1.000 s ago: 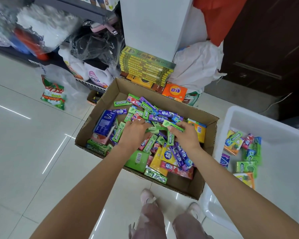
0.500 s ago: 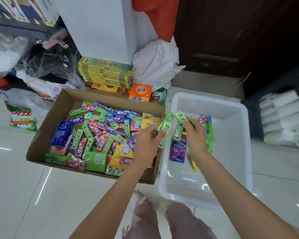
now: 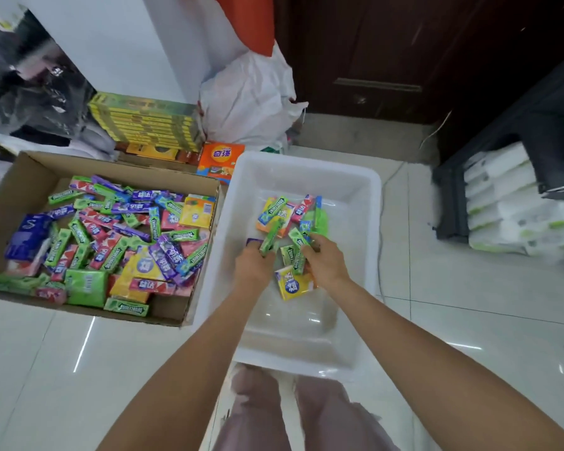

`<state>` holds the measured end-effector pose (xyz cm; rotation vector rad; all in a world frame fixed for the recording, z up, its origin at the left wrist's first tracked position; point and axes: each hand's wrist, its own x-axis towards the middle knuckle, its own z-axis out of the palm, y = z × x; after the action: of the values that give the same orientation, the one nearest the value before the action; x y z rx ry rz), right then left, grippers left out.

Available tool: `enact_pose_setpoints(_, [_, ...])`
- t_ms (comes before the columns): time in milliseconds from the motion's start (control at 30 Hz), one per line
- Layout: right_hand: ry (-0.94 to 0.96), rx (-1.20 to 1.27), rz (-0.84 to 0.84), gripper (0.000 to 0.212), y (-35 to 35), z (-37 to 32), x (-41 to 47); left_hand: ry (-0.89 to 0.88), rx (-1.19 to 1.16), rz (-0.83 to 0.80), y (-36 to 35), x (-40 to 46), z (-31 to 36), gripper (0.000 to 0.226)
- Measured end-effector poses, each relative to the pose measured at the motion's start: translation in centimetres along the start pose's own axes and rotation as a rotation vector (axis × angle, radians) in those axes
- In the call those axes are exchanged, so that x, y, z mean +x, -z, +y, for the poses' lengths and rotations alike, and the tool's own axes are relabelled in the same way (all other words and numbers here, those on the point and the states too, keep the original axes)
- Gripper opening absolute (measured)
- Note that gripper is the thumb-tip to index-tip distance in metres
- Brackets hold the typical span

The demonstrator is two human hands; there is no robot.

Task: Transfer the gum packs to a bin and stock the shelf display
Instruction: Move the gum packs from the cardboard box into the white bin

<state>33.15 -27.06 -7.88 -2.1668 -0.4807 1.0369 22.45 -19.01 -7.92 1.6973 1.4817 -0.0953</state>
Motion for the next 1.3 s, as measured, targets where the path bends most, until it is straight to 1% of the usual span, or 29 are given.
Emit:
enact_pose_setpoints(67, [0.066, -0.119, -0.031, 0.040, 0.4, -0.5, -0.2, -0.007, -0.010, 0.033, 0.2, -0.4, 0.3, 0.030])
enact_pose_setpoints(133, [0.136, -0.169, -0.034, 0.046, 0.9, -1.3, -0.6, -0.038, -0.028, 0.092, 0.9, -1.1, 0.8, 0.037])
enact_pose_setpoints(200, [0.217, -0.180, -0.032, 0.044, 1.1, -2.4, -1.3, -0.116, -0.074, 0.159, 2.1, -2.2, 1.1, 0.037])
enact_pose_setpoints(267, [0.302, -0.147, -0.055, 0.038, 0.7, -3.9, -1.9, -0.220, -0.126, 0.220, 3.6, -3.2, 1.0, 0.032])
enact_pose_setpoints(367, [0.402, -0.113, -0.165, 0.037, -1.1, -6.9, -2.8, -0.303, -0.165, 0.306, 6.9, -4.4, -0.4, 0.025])
enact_pose_setpoints(467, [0.513, -0.135, -0.270, 0.037, -4.2, -10.2, -4.0, -0.261, -0.175, 0.381, 10.8, -4.7, -3.2, 0.023])
enact_pose_setpoints(567, [0.576, -0.180, -0.341, 0.038, -8.1, -13.0, -4.6, -0.149, -0.154, 0.412, 14.3, -3.7, -7.3, 0.024])
enact_pose_setpoints(633, [0.590, -0.251, -0.374, 0.041, -10.9, -14.2, -4.6, -0.095, -0.126, 0.390, 16.3, -2.6, -10.1, 0.027])
enact_pose_setpoints(733, [0.561, -0.410, -0.414, 0.046, -14.8, -14.7, -4.2, -0.045, -0.056, 0.309, 18.8, -1.1, -13.4, 0.033])
enact_pose_setpoints(833, [0.519, -0.543, -0.443, 0.051, -17.6, -14.3, -3.7, -0.027, -0.003, 0.215, 20.1, 0.7, -15.3, 0.038])
enact_pose_setpoints(933, [0.474, -0.614, -0.457, 0.058, -19.0, -13.9, -3.5, -0.050, 0.076, 0.100, 20.3, 2.3, -16.2, 0.046])
enact_pose_setpoints(1100, [0.492, -0.651, -0.378, 0.063, -20.3, -13.0, -3.3, -0.056, 0.183, -0.002, 19.8, 3.5, -16.6, 0.051])
enact_pose_setpoints(1200, [0.489, -0.673, -0.331, 0.065, -20.7, -12.6, -3.2, -0.044, 0.235, -0.007, 19.5, 3.7, -16.6, 0.052])
enact_pose_setpoints(1300, [0.478, -0.661, -0.303, 0.067, -21.1, -12.6, -3.2, -0.071, 0.182, 0.059, 19.2, 3.8, -16.6, 0.050])
